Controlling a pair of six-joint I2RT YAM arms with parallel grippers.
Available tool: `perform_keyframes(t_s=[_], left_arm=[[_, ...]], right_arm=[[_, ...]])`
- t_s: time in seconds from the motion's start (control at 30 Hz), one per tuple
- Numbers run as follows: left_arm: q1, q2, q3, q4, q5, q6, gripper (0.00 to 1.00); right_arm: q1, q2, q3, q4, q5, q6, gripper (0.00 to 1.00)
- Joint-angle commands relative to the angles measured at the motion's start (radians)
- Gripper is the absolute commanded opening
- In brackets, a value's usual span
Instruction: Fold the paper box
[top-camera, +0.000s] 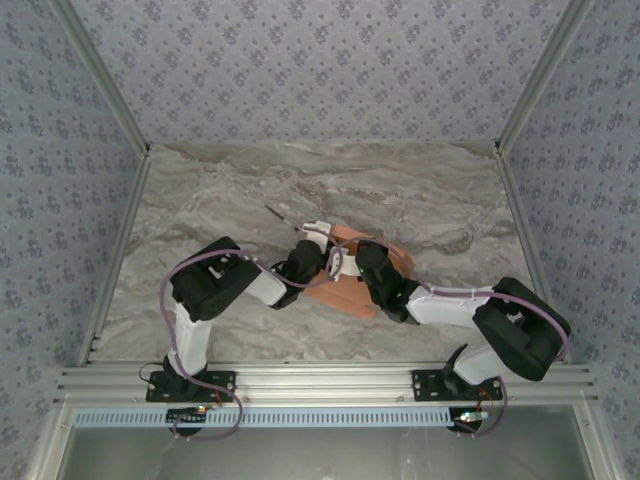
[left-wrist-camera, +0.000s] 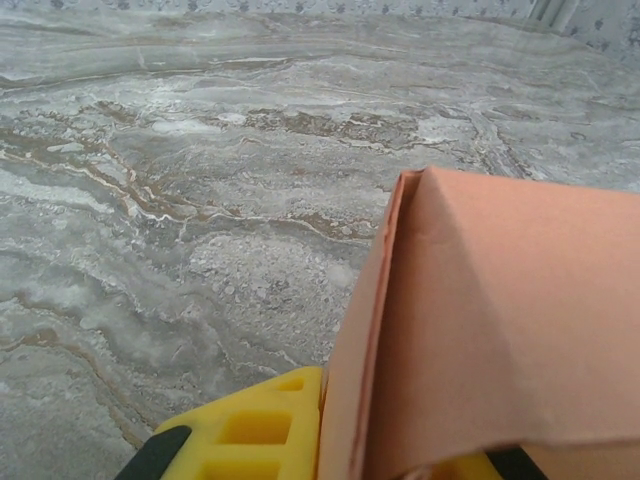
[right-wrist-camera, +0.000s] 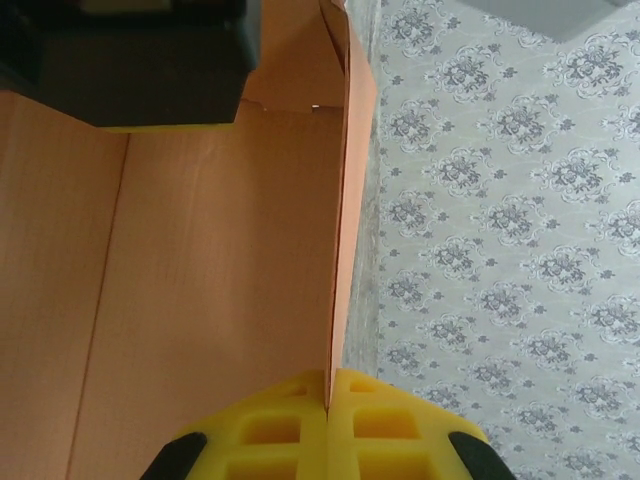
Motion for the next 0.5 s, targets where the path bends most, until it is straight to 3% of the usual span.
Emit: perform_keyframes(t_s=[0.0,0.23,0.47], left_arm=[[0.041,0.030,0.042,-0.083,-0.227,-0.089,0.09],[0.040,0.035,0.058,-0.102,-0.229,-0.084,0.08],[0.061,0.026,0.018,-0.035,-0.042,-0.028,0.19]], right_arm=[[0.015,-0.011,-0.024,-0.082,-0.016,0.026,0.00],[0.015,-0.013,-0.023,-0.086,-0.019,0.030,0.00],[0.010,-0.014,-0.019,-0.095,-0.016,0.038,0.00]])
